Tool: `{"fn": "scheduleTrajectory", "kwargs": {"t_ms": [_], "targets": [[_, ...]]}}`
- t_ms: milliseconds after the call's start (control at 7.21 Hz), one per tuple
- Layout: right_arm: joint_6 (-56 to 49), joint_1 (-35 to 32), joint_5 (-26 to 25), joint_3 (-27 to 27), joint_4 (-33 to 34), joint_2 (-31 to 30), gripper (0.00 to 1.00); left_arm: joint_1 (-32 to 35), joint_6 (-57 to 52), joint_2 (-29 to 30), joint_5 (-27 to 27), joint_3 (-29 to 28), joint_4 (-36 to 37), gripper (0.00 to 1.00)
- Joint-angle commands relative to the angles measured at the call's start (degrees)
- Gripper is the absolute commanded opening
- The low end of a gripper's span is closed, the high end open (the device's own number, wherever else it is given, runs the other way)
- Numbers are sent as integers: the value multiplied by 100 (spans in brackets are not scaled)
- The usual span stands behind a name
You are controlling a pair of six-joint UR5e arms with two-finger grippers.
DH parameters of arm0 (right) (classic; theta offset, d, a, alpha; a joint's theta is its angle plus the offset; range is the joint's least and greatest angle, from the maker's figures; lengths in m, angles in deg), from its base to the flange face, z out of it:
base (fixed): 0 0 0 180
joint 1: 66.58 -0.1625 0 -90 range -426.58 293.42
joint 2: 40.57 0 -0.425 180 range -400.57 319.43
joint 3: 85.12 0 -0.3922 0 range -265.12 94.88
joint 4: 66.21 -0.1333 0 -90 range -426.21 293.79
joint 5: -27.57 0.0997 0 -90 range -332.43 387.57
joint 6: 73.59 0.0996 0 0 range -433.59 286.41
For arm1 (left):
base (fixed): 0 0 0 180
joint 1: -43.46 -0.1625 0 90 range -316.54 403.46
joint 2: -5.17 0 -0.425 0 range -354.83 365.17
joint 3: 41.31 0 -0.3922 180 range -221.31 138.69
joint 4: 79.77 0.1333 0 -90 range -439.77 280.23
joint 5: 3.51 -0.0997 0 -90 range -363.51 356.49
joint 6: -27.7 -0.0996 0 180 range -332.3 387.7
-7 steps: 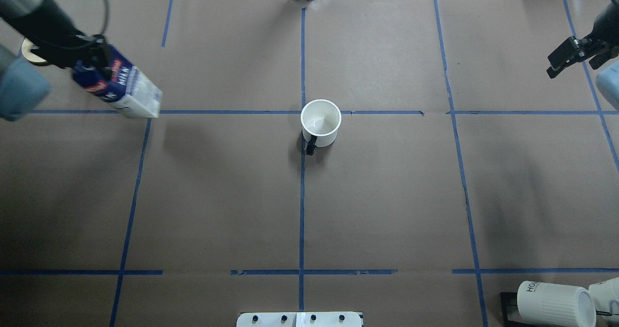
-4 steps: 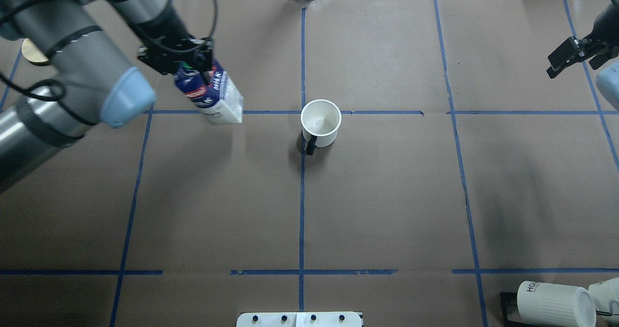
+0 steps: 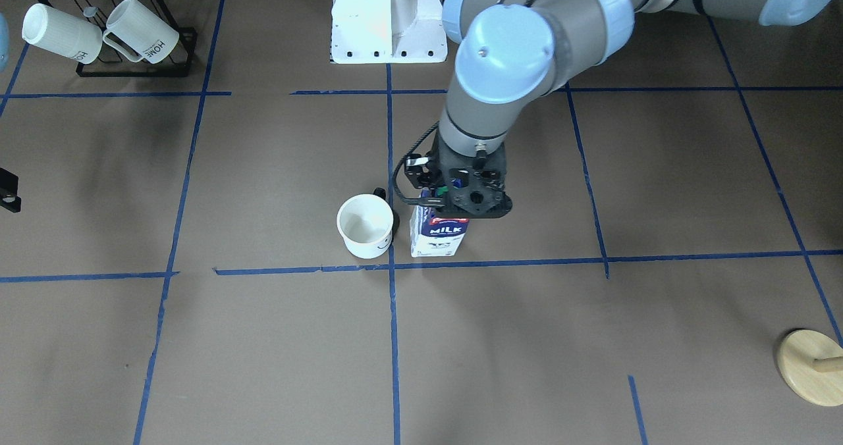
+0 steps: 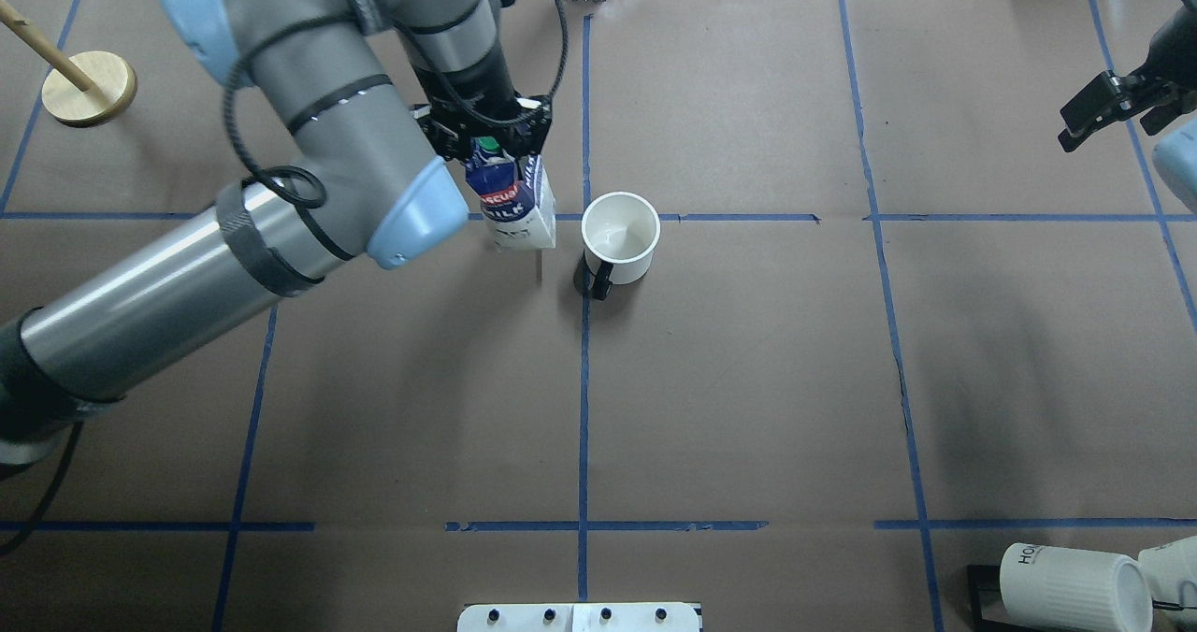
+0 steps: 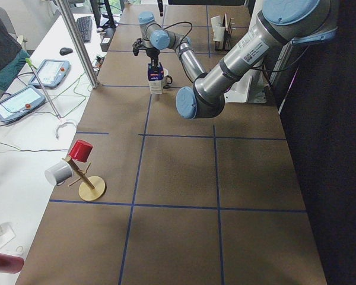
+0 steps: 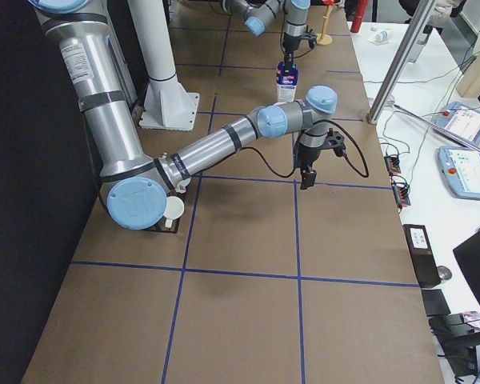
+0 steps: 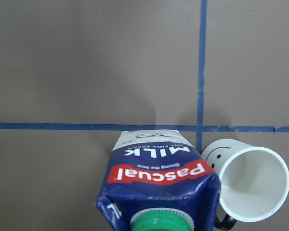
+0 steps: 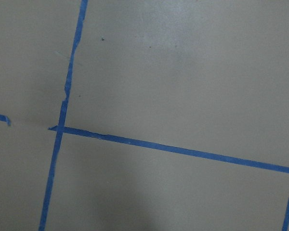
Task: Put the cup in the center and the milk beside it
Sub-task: 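Lower the milk carton beside the mug with the left gripper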
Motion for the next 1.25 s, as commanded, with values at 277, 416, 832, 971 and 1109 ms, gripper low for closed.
{"fn": "scheduleTrajectory", "kwargs": {"t_ms": [277,416,832,971,1109], "targets": [[22,-6,1,9,1,2,100,-227,15,80,-196,-192,-6,48],[22,-6,1,9,1,2,100,-227,15,53,-196,-192,-6,59],[40,-6,1,9,1,2,100,-227,6,36,-205,-122,-6,100],[48,-6,1,9,1,11,100,-227,6,44,-336,-26,3,100],[48,-6,27,9,1,11,100,-209,6,-25,-372,279,116,100]]}}
